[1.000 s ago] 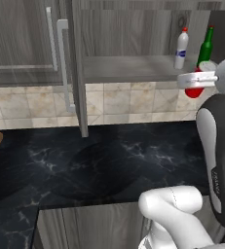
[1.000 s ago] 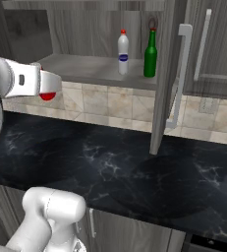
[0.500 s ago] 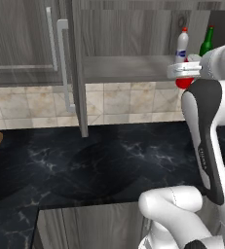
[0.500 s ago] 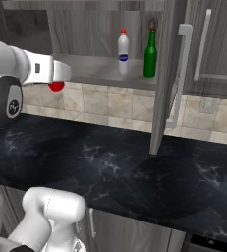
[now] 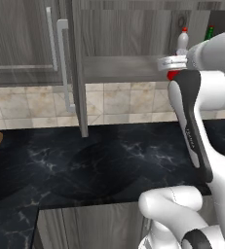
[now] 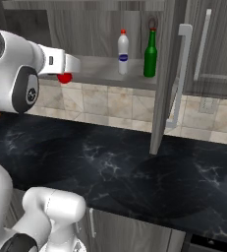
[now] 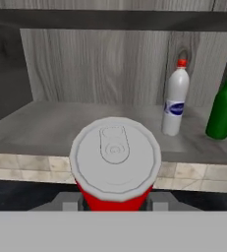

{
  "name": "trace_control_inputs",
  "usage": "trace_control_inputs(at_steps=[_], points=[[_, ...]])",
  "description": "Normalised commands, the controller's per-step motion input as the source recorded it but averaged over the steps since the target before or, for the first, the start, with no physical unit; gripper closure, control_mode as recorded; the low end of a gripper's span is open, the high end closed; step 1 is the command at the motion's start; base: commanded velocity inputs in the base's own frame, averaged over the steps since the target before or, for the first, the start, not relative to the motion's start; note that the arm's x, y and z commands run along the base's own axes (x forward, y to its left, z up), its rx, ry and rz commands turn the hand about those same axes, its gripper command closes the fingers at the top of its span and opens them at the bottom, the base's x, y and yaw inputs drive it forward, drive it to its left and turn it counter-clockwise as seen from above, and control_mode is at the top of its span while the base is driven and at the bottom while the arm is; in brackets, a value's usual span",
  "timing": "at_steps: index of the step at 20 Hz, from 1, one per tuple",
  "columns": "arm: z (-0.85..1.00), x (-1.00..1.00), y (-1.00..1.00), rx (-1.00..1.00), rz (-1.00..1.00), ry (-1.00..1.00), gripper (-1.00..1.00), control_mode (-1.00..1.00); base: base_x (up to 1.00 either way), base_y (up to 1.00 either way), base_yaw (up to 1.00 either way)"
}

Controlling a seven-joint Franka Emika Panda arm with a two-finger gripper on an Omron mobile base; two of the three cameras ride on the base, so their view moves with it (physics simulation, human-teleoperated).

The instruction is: Pick the beer, bottled water, can from the counter and place them in the open cabinet.

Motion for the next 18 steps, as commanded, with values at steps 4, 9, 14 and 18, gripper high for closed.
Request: trace_control_inputs(at_steps=[4,9,14,18], points=[[0.0,0.42,0.0,0.0,0.0,0.0,1.0,-1.0,0.0,0.0,0.0],[-0.01,0.37,0.02,0.0,0.0,0.0,1.0,-1.0,0.0,0.0,0.0],[0.0,0.38,0.0,0.0,0.0,0.0,1.0,-1.0,0.0,0.0,0.0],[-0.02,0.36,0.0,0.0,0.0,0.0,1.0,-1.0,0.0,0.0,0.0]])
